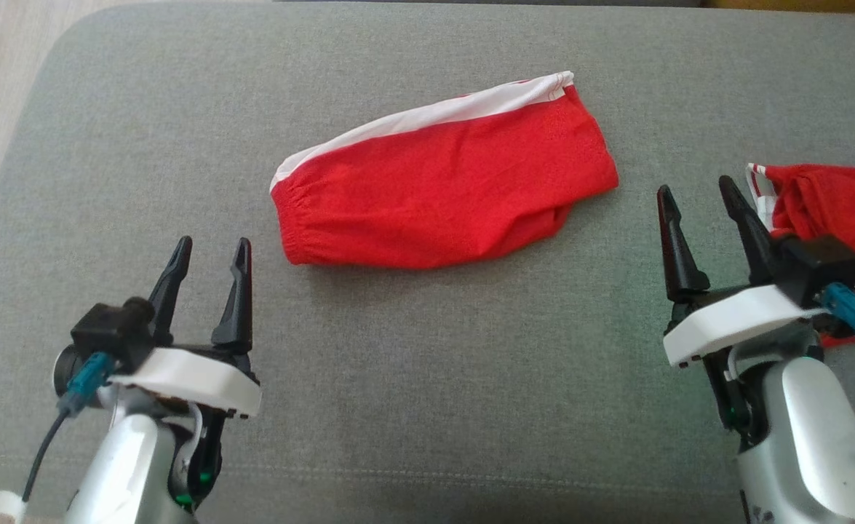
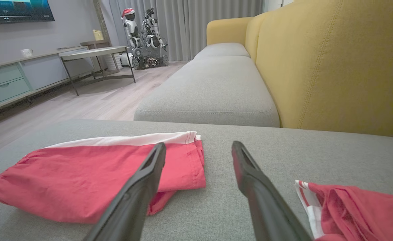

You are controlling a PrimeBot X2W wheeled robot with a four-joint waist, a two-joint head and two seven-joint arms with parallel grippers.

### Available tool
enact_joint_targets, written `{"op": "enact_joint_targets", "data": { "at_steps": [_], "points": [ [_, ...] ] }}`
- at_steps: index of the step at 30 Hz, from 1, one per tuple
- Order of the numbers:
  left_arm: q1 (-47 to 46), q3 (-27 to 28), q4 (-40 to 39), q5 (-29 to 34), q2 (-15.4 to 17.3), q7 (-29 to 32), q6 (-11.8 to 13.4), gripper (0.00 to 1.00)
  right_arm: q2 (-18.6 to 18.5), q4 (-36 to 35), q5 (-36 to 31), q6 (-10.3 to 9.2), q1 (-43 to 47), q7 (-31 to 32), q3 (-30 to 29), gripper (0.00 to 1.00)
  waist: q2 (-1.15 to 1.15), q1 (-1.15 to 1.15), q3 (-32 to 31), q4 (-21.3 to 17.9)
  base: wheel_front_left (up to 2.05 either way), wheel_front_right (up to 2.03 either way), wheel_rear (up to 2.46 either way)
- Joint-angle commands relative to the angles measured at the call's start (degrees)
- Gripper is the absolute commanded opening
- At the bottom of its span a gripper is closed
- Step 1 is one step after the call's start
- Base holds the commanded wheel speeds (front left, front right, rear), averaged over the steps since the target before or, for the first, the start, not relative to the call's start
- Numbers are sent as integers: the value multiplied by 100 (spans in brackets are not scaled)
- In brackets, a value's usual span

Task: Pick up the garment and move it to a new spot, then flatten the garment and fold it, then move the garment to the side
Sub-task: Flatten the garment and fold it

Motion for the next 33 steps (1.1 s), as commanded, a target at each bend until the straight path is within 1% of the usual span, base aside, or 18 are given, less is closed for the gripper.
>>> {"op": "enact_joint_targets", "data": {
  "at_steps": [1, 7, 14, 18, 21, 26, 27, 28, 33],
  "points": [
    [-157, 187, -204, 20, 146, -5, 29, 100, 40, -258, 35, -5, -6, 30, 112, 100, 0, 0, -2, 6, 0, 0, 0],
    [-180, 168, -234, 12, 162, 9, 65, 100, 41, -408, 43, -5, 57, 142, 91, 100, 0, 0, 1, 41, 0, 0, 0],
    [-290, 116, -275, 4, 160, 4, 61, 100, 41, -429, 15, -5, 7, 190, 52, 100, 0, 0, 79, 111, 0, 0, 0],
    [-383, 70, -294, 8, 141, -8, 48, 100, 41, -346, 6, -5, -181, 224, -26, 100, 0, 0, 169, 184, 0, 0, 0],
    [-491, 62, -307, -31, 104, -30, 20, 100, 41, -137, 15, -5, -516, 228, -126, 100, 0, 0, 300, 258, 0, 0, 0],
    [-768, 29, -282, -49, 44, -79, -52, 100, 41, 607, -37, -5, -1458, 253, -187, 100, 0, 0, 616, 426, 0, 0, 0],
    [-897, 1, -253, -43, 3, -101, -90, 100, 41, 1051, -140, -5, -1884, 319, -217, 100, 0, 0, 760, 506, 0, 0, 0],
    [-961, -17, -233, -39, -23, -112, -109, 100, 41, 1280, -167, -5, -2087, 333, -228, 100, 0, 0, 824, 549, 0, 0, 0],
    [-1233, -76, -78, 1, -141, -159, -208, 100, 35, 2463, -520, -5, -2821, 527, -399, 100, 0, 0, 1048, 710, 0, 0, 0]
  ]
}}
